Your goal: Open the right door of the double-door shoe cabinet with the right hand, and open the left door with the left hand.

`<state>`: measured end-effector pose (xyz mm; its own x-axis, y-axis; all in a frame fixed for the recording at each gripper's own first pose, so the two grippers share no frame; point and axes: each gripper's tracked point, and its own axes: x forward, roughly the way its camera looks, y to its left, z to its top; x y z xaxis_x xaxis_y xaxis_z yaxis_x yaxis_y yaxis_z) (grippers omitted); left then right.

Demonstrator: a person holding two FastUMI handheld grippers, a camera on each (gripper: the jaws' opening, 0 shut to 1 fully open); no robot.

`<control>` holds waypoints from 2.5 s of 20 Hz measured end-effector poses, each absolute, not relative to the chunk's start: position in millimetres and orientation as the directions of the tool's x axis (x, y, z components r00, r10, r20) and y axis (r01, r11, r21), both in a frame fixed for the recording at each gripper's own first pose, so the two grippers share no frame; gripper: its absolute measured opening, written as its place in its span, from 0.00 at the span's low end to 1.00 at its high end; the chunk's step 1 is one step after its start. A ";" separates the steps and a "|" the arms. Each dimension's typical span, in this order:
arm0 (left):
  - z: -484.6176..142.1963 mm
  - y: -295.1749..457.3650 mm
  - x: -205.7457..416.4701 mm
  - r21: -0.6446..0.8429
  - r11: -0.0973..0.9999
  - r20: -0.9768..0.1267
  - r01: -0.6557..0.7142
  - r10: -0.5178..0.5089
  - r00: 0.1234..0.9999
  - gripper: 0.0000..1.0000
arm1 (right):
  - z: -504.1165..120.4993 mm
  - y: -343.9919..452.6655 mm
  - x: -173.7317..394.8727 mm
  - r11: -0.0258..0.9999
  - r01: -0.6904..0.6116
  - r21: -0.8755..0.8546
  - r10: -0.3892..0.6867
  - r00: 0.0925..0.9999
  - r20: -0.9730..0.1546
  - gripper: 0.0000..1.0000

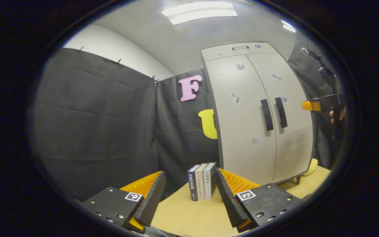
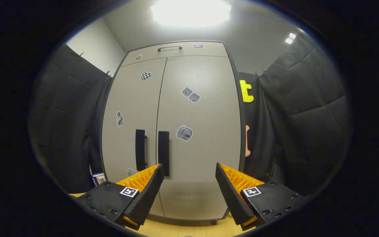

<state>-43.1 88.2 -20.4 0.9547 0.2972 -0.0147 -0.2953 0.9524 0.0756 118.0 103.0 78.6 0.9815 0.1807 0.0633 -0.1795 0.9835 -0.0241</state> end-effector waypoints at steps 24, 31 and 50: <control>-42.1 180.7 -108.3 0.126 0.859 -0.063 -0.497 0.507 0.860 0.89 | 43.1 195.1 228.5 0.972 -0.226 0.058 0.232 0.965 -0.123 0.85; -41.6 180.7 -109.7 0.128 0.859 -0.058 -0.496 0.506 0.861 0.89 | 45.7 188.8 238.1 0.983 -0.183 -0.008 0.181 0.977 -0.109 0.32; -24.3 136.5 -79.3 0.102 0.929 -0.017 -0.355 0.359 0.933 0.88 | 47.3 168.2 181.2 0.939 -0.341 0.044 0.343 0.921 -0.185 0.16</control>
<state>-79.3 136.5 -24.3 0.9333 0.3587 -0.0167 -0.3553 0.9291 0.1025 181.2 168.2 47.3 0.9209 0.3428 -0.1855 -0.3407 0.9391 0.0445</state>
